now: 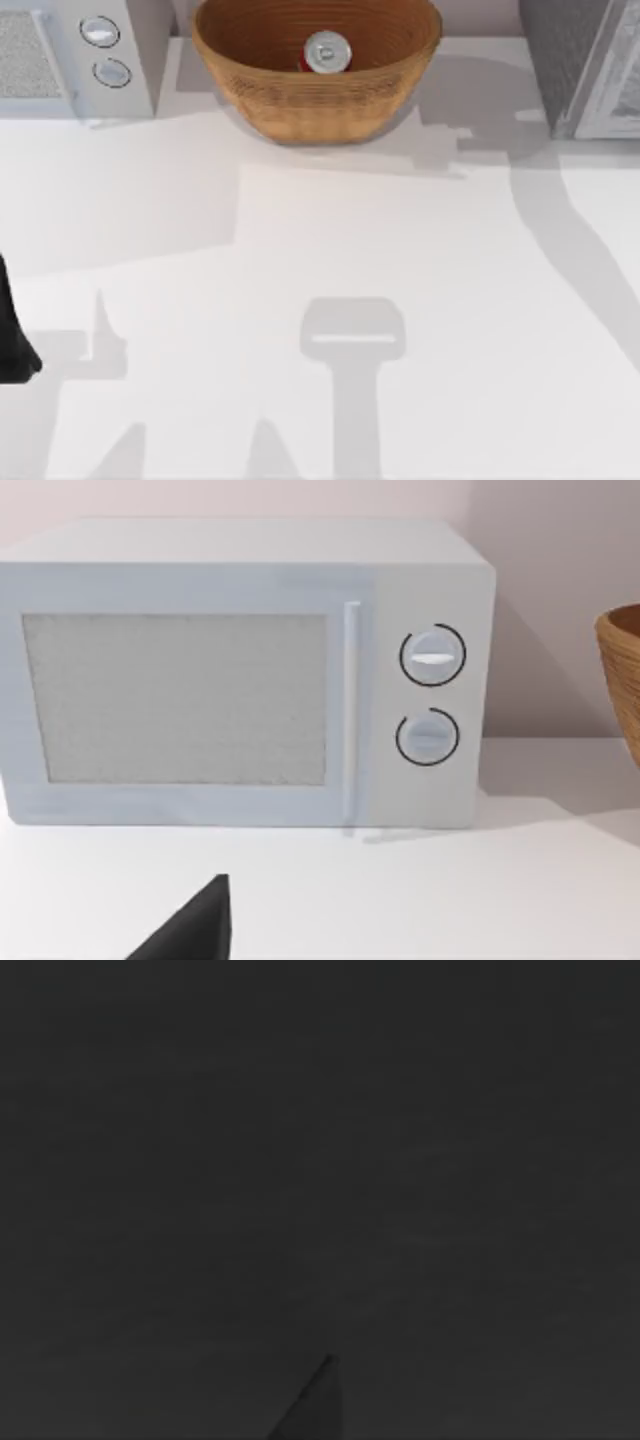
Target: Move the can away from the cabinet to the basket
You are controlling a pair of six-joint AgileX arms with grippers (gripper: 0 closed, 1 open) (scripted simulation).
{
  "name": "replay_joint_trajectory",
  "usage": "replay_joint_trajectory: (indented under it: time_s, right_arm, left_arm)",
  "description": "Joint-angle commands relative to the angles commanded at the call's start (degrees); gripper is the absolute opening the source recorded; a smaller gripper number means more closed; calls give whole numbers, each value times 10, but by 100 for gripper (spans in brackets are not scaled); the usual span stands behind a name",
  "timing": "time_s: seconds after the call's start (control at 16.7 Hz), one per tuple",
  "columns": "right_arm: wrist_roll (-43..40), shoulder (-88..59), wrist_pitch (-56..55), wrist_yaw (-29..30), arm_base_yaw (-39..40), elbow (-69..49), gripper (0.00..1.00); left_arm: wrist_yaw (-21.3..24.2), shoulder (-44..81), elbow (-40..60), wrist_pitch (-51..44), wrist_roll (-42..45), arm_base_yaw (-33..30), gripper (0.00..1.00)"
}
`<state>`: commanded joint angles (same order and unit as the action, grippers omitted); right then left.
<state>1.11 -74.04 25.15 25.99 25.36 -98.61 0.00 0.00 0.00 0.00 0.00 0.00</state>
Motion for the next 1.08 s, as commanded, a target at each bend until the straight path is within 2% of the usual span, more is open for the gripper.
replay_joint_trajectory:
  time_s: [0.18,0.6,1.08]
  right_arm:
    - [-6,9,3,7,-13,-5,100]
    - [-5,-74,-22,-38,-59,-63,100]
    - [-6,-28,-31,-46,-62,-12,100]
  left_arm:
    - [0,0,0,0,0,0,100]
    - [0,0,0,0,0,0,100]
    - [0,0,0,0,0,0,100]
